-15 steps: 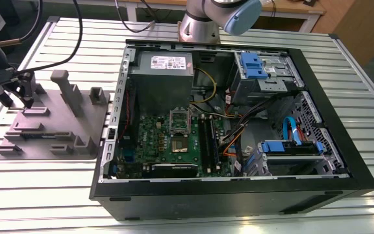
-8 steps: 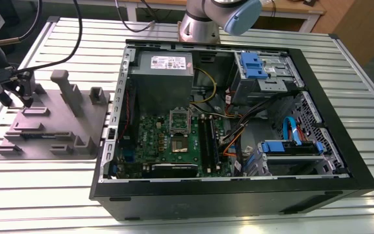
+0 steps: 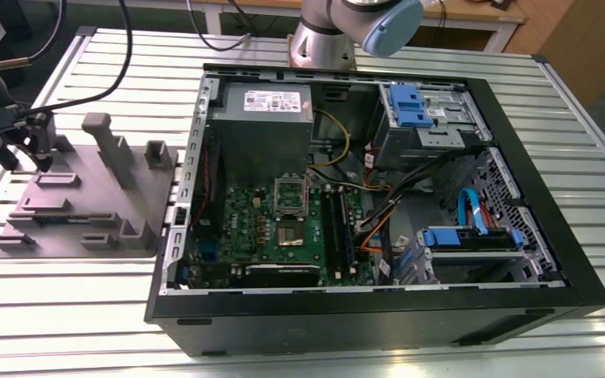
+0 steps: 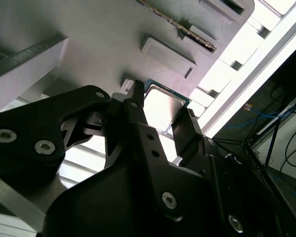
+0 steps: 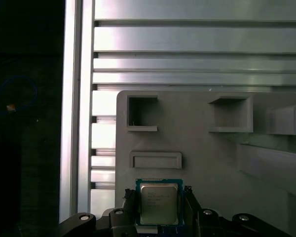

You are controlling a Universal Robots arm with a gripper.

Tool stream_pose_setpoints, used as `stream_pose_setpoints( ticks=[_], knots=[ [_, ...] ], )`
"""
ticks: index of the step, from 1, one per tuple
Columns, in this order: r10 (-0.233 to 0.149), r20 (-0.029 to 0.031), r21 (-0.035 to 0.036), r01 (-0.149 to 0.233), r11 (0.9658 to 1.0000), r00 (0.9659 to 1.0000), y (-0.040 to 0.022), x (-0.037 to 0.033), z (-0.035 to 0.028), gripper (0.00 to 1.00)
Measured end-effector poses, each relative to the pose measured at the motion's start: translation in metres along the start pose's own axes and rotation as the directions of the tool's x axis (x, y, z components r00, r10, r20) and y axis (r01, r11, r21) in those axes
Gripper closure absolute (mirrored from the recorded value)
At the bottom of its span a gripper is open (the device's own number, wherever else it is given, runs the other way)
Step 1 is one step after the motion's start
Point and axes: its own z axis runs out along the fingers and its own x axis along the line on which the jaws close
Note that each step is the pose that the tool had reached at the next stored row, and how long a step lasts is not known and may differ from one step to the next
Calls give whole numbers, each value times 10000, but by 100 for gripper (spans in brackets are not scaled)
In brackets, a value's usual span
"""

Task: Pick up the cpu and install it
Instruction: 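Pick up the cpu and move it towards the insertion slot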

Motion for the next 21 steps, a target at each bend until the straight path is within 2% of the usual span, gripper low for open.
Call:
stream_pose_setpoints(
  ticks=[21],
  knots=[
    [0, 0, 0, 0, 10000, 10000, 3, 1, -68, 53]
  ],
)
